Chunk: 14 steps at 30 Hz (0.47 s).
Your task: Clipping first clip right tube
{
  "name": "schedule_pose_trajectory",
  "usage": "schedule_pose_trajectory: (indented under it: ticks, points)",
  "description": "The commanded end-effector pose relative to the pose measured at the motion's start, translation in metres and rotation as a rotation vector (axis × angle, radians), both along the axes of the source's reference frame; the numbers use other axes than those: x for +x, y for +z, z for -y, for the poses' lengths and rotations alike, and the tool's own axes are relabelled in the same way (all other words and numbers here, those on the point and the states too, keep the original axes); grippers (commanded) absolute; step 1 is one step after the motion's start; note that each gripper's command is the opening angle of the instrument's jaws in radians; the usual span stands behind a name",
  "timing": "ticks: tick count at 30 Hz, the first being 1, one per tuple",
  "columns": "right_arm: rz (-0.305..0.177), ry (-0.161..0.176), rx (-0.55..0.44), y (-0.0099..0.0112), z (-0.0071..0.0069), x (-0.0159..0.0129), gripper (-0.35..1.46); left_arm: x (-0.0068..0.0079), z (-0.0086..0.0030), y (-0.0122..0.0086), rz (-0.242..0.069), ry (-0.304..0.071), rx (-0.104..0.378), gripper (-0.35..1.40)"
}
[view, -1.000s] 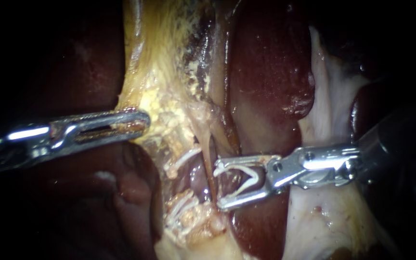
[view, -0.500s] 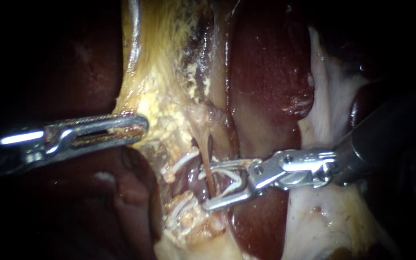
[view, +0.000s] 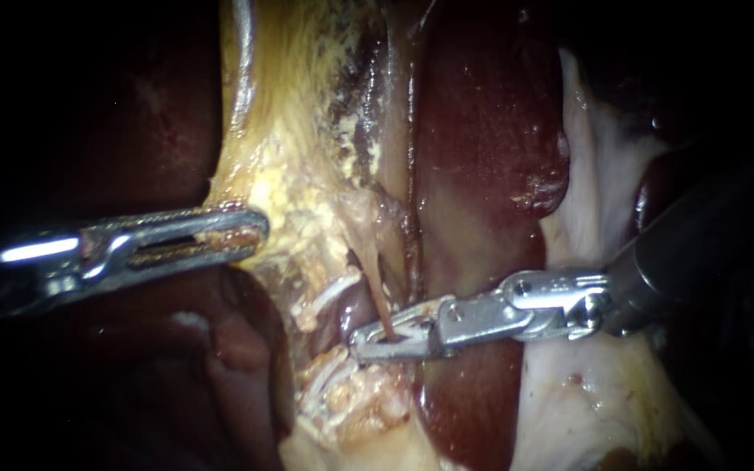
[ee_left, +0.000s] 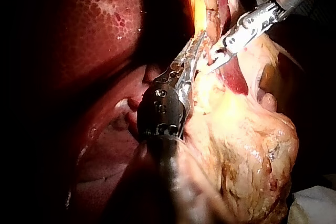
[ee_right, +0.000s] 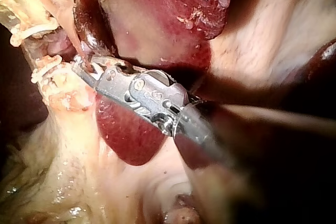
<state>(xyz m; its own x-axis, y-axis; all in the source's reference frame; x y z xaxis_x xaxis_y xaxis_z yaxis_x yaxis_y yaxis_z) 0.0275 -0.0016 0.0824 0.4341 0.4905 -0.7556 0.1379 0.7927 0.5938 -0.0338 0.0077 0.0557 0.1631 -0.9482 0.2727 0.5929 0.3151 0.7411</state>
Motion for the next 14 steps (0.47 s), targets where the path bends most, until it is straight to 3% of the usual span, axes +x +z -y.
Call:
schedule_pose_trajectory:
  ticks: [1, 5, 14]
  points:
    - [-0.003, -0.004, 0.000, 0.0001, 0.0006, 0.0003, -0.35, 0.0000, 0.0000, 0.0000, 0.001, 0.000, 0.000, -0.35]
    - [-0.003, -0.005, -0.004, 0.0003, 0.0011, 0.0008, -0.35, 0.0000, 0.0000, 0.0000, 0.001, 0.001, 0.000, -0.35]
    - [-0.002, -0.003, -0.002, 0.0003, 0.0008, 0.0006, -0.35, 0.0000, -0.0001, 0.0000, 0.001, 0.001, 0.000, -0.35]
